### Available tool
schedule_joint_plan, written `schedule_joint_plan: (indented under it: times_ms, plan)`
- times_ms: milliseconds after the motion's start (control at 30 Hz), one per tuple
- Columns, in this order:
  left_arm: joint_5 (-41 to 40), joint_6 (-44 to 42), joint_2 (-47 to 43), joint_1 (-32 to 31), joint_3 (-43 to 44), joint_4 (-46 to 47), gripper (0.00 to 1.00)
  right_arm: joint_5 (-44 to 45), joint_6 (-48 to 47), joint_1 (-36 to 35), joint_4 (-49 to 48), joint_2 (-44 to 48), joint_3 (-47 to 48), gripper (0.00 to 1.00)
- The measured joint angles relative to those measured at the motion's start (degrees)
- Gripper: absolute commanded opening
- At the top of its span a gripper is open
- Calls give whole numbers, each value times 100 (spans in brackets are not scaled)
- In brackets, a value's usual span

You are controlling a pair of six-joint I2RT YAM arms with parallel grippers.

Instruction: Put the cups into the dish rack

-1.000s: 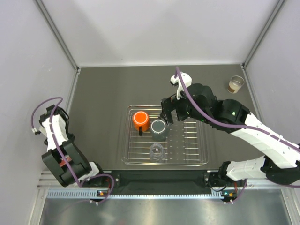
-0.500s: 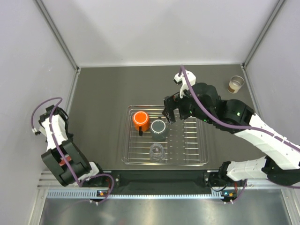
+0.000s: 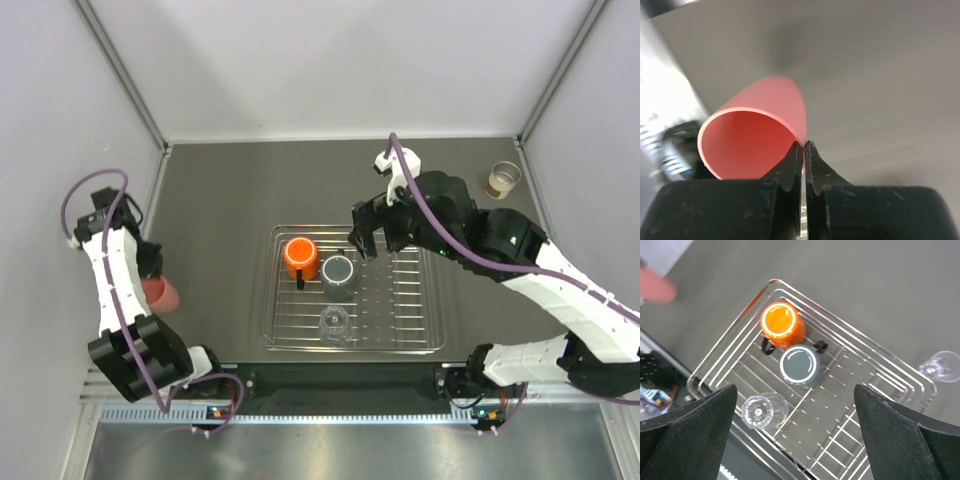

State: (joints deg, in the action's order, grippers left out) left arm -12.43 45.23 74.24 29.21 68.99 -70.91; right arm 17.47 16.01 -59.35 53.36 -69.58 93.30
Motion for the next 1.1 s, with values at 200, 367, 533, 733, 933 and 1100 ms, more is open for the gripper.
schedule_joint_plan:
  times_ms: [200, 367, 533, 733, 933, 1100]
  plan:
    - [1178, 376, -63, -1276, 1453, 127, 0, -1187, 223, 1113, 24, -103, 13, 100]
    - [2970, 866, -507, -1668, 1493, 1095, 0, -2420, 525, 1985, -61, -155, -149, 100]
    - [4671, 1598, -944, -2070, 1180, 3018, 0, -3827, 1126, 2658, -437, -369, -361, 100]
    - [6074, 2765, -1021, -2559, 833, 5698, 0, -5222, 2221, 2765, -2146, -472, -1014, 100]
    - [6841, 3777, -1023, -2664, 815, 7989, 0, -6087, 3637, 2710, -4634, -787, -1346, 100]
    - [7069, 4310, -1023, -2669, 813, 8826, 0, -6041, 4378, 2542, -6092, -1126, -1248, 100]
